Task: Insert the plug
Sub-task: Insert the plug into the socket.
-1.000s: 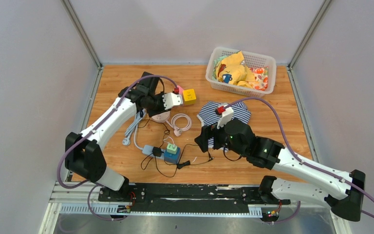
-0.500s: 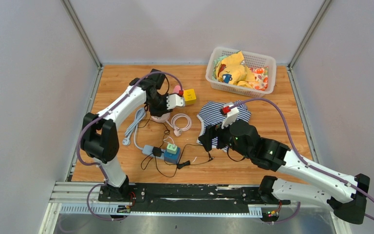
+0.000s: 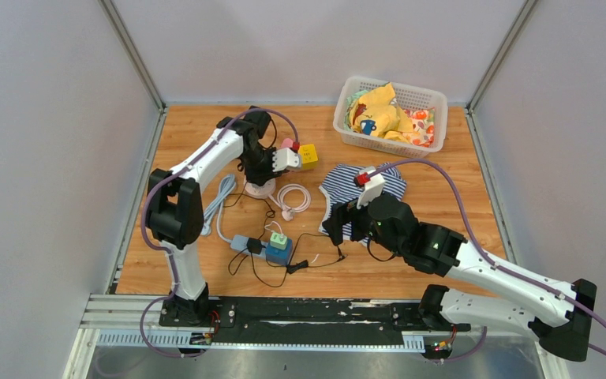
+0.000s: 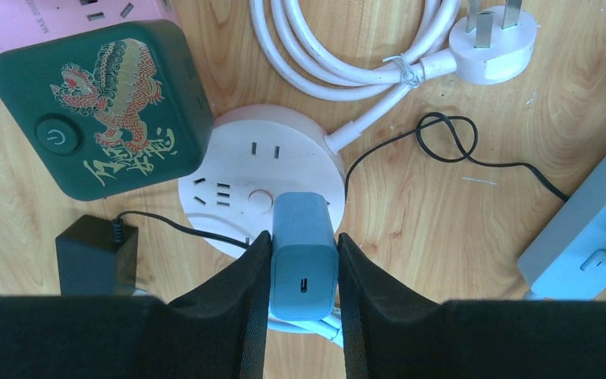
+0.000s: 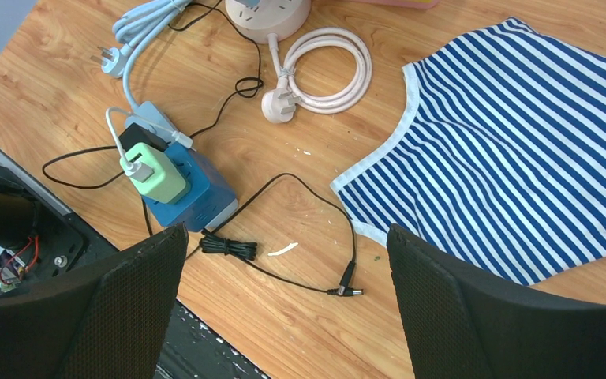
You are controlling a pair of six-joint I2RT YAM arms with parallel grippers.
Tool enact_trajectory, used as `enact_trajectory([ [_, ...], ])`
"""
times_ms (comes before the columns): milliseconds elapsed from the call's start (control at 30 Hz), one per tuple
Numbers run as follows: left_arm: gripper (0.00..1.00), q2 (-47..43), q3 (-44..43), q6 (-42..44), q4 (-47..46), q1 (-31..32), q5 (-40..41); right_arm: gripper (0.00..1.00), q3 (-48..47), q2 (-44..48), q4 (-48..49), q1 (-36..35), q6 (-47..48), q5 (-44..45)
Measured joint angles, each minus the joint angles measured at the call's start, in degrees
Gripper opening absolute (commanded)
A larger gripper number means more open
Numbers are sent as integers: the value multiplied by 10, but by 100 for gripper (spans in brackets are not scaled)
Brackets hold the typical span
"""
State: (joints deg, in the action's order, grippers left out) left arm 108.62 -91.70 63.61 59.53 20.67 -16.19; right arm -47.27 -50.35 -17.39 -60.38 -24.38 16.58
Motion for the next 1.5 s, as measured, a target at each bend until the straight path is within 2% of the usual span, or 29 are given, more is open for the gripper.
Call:
enact_trajectory([
  [367, 0, 27, -22, 10, 38, -3, -7, 96, 0, -5, -3, 0, 9, 13],
  [1500, 0, 79, -70, 27, 59, -12, -14, 96, 0, -6, -2, 0, 19, 22],
])
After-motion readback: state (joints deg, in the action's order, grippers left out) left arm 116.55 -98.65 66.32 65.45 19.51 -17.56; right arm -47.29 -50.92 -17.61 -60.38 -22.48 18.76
